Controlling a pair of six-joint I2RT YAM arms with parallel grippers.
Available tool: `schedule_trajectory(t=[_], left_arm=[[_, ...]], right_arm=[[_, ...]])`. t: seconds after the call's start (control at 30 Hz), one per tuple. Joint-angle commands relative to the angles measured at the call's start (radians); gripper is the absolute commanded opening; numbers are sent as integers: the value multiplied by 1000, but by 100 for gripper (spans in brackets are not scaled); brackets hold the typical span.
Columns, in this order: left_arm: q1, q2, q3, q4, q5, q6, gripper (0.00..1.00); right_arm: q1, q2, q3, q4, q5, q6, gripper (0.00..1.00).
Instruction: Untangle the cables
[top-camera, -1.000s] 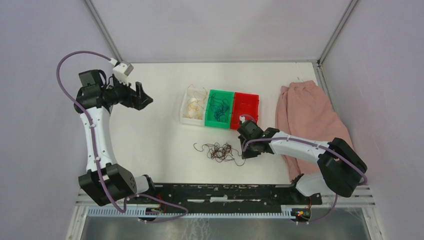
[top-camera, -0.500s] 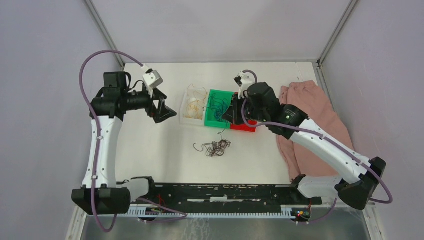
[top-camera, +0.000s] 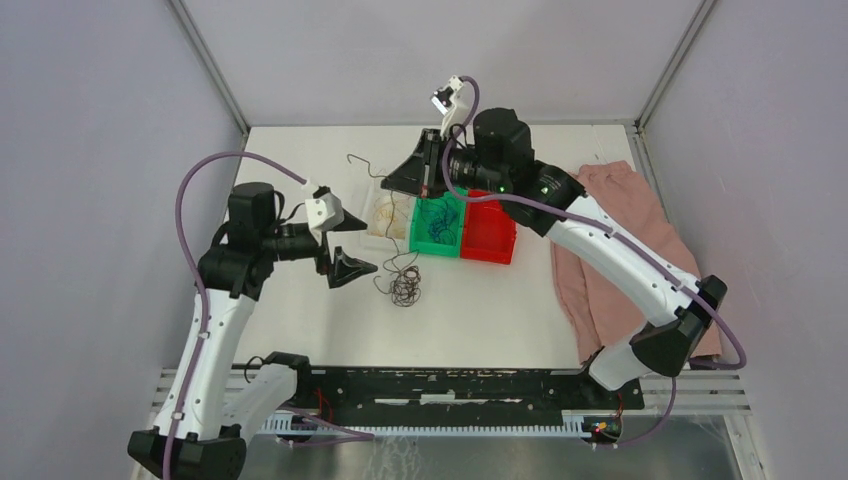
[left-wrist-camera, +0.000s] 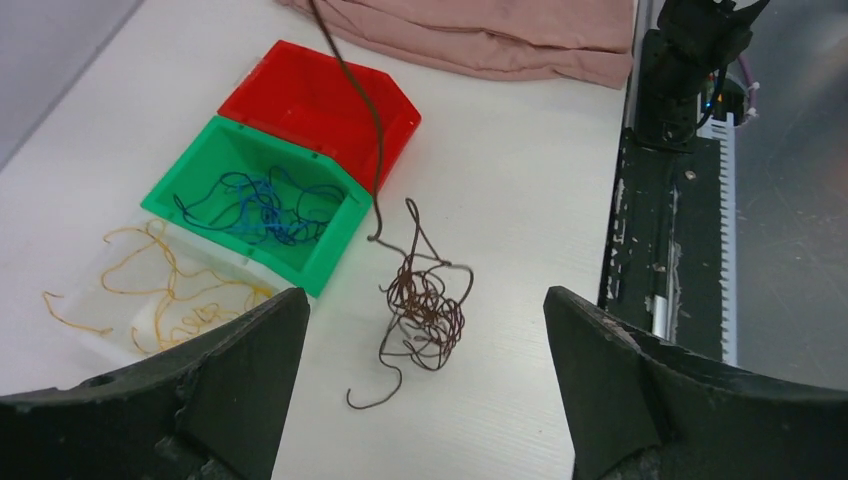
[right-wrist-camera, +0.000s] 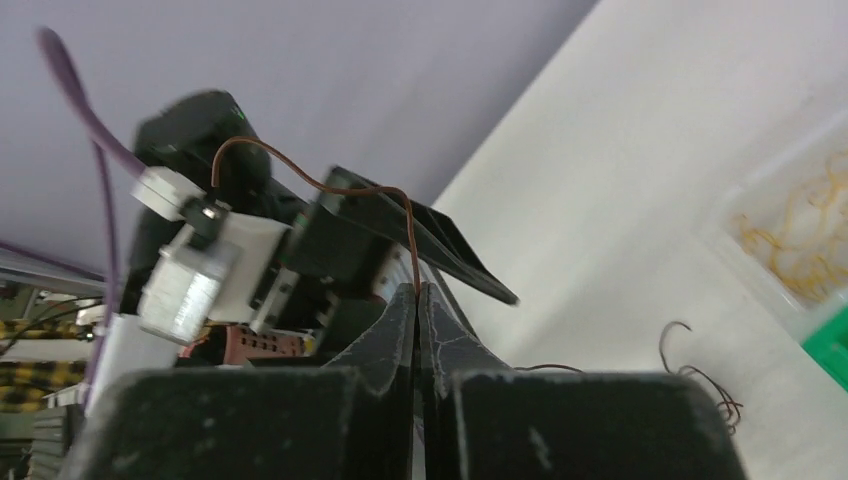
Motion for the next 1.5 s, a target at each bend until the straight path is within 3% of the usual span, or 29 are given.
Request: schedule_trajectory(t=[0.0,0.17,0.37,0.47,0.53,0.57,0.6,0.63,0.73,0.8,0.97,1.17,1.23,1.47], left_arm=[[-42,-67,-70,409,-30,-196,92],[-74,-2,-29,414,-39,-219,77],[-81,2,-33,416,-57,-203,38],[-83,1,-26,416,-60,-203,5],[-84,-1,-14,409,-59,-205,3],[-83,-4,-8,406,-61,-206,3],[-83,-6,3,403,-62,-207,3],[-84,-9,15,396,-61,-205,3],[-84,-13,52,385,-60,-208,3],[-84,-11,76,384,-56,-228,3],[-84,-4,115,418,-38,-313,3],[-84,-9,113,588,-53,-504,3],[-84,-1,118,631,-45,-564,3],[-84,25,140,679,10,-675,3]], right_arm=[[17,49,165,123,-96,75,2],[25,80,207,123,-96,68,2],[28,82,184,158,-109,79,2],[29,83,160,178,-121,82,3],[29,79,147,176,-124,67,12],[27,75,135,165,-124,51,25],[25,66,124,155,-119,30,43],[22,51,104,146,-113,5,52],[17,-36,-42,233,-105,-104,70],[7,-124,-152,267,-58,-155,76],[-14,-238,-358,340,-19,-200,78],[-13,-235,-500,670,-156,-170,74],[-8,-200,-505,814,-194,-142,74],[57,-85,-399,896,-267,-145,66]])
